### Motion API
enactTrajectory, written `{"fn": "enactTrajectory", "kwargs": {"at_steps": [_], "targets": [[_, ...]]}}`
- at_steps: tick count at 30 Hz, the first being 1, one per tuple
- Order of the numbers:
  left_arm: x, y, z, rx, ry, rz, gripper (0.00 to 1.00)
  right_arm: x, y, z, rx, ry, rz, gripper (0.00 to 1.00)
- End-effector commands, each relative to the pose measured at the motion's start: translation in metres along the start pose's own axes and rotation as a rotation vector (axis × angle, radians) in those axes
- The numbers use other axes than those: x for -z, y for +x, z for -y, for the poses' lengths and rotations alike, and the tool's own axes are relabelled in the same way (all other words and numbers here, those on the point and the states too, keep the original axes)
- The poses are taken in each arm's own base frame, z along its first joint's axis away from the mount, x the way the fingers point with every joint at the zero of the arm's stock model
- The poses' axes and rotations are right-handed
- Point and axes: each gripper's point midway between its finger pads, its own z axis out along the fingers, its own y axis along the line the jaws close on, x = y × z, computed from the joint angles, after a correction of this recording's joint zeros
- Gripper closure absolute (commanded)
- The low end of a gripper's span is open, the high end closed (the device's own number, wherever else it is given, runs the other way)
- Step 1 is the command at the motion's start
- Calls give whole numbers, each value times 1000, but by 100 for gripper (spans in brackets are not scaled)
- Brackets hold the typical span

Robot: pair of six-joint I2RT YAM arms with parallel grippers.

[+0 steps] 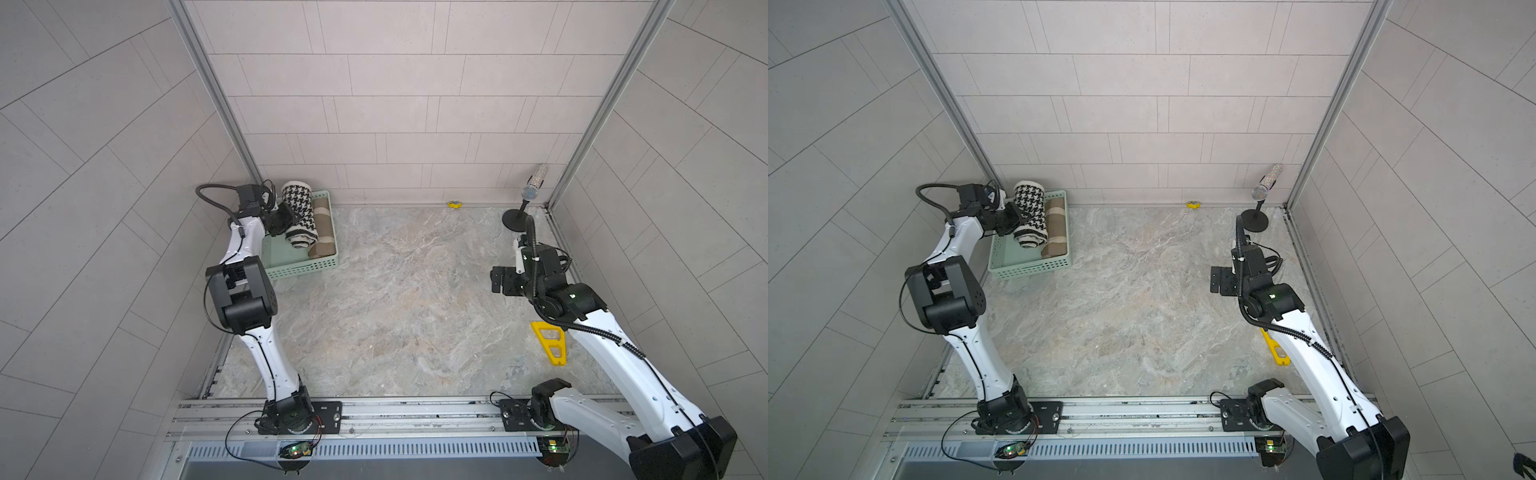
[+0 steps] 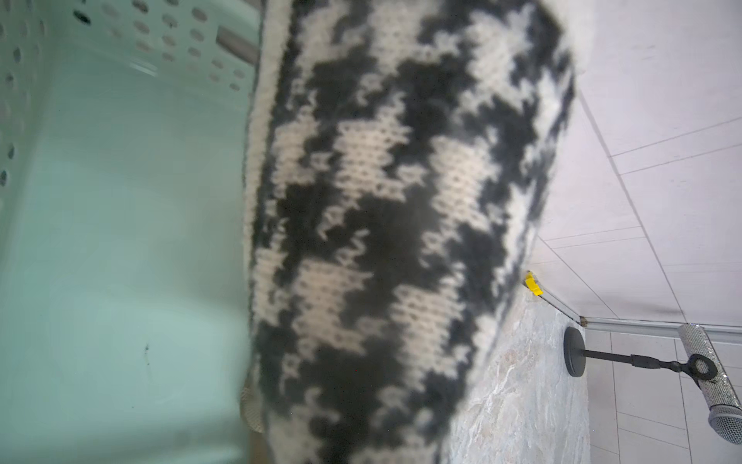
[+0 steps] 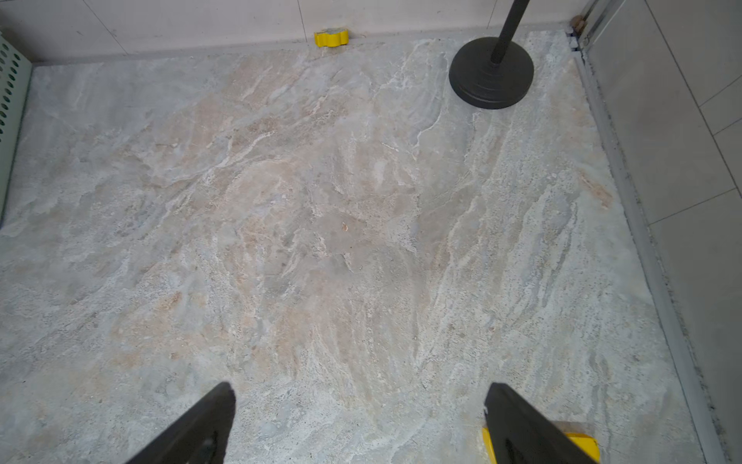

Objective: Roll up the scarf and place it into the basket
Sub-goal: Place the scarf in the basket.

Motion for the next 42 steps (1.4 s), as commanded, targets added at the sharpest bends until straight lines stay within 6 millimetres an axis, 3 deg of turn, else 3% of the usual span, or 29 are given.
{"fn": "enactTrajectory", "kwargs": {"at_steps": [1,7,18,20,23,25,28,36,40,42], "targets": [[-5,-3,-9,-23,19,-44,100,4,6,12,6,58,-12,0],[-35,11,-63,0,-105,-143,100,4,4,18,10,97,-14,0],[-48,31,-131,27,-368,-233,100,-2,1,15,3,98,-28,0],[-49,34,-139,43,-404,-236,96,-1,0,16,1,98,-25,0],[-49,34,-141,70,-410,-230,84,-1,0,17,2,102,-25,0],[-47,32,-138,85,-403,-223,57,-2,2,17,4,105,-31,0],[-37,23,-130,86,-398,-193,36,-3,4,17,6,103,-36,0],[7,-9,-101,47,-430,-74,10,-1,-2,14,4,89,-19,0],[31,-19,-91,44,-459,-10,0,0,-3,15,8,92,-12,0],[42,-25,-83,36,-459,18,0,0,-2,16,9,99,-12,0]]}}
